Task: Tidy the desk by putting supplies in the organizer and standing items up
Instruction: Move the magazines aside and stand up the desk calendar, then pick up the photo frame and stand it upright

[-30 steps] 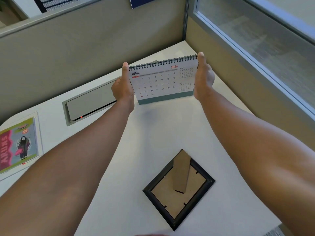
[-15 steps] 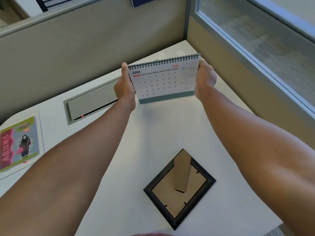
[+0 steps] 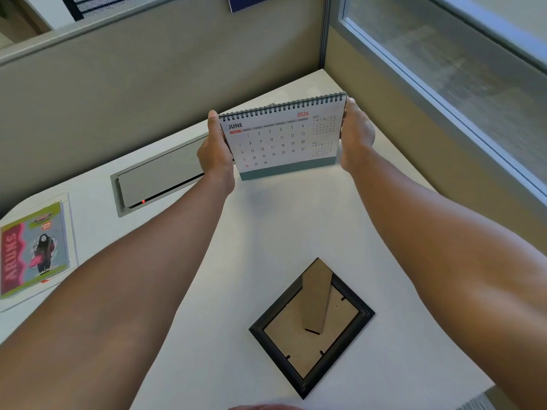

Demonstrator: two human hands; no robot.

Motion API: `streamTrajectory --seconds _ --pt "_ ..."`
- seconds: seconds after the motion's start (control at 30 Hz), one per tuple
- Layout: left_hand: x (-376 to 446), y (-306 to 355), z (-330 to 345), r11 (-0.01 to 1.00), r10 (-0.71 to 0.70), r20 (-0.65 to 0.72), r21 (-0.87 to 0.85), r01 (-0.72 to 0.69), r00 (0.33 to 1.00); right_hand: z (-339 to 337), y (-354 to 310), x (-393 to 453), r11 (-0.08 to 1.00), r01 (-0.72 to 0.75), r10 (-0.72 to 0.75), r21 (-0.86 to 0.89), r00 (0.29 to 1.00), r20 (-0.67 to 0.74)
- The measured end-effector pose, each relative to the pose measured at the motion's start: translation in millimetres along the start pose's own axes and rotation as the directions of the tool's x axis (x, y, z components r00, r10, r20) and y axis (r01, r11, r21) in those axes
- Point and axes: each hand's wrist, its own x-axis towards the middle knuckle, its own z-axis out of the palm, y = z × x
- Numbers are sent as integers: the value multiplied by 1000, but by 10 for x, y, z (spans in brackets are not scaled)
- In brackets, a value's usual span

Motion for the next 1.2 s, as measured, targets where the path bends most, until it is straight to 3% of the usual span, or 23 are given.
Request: streamTrajectory --seconds 0.3,0.7,0.9,1.03,1.2 --pt "-44 8 0 1000 0 6 16 0 1000 -36 5 31 1000 -27 26 -9 999 -42" --pt "-54 -154 -167 997 11 -91 83 -3 996 -167 153 -29 996 -83 81 -26 995 -62" --pt "-212 -540 -365 980 -118 -51 157 125 992 -317 315 -163 985 -147 141 -95 987 -72" --pt "-440 -765 -451 934 -219 40 299 198 975 -411 477 -288 962 -180 179 -203 983 -24" --pt "-689 -1050 -605 873 -272 137 451 184 953 -559 721 -486 900 -213 234 -382 972 10"
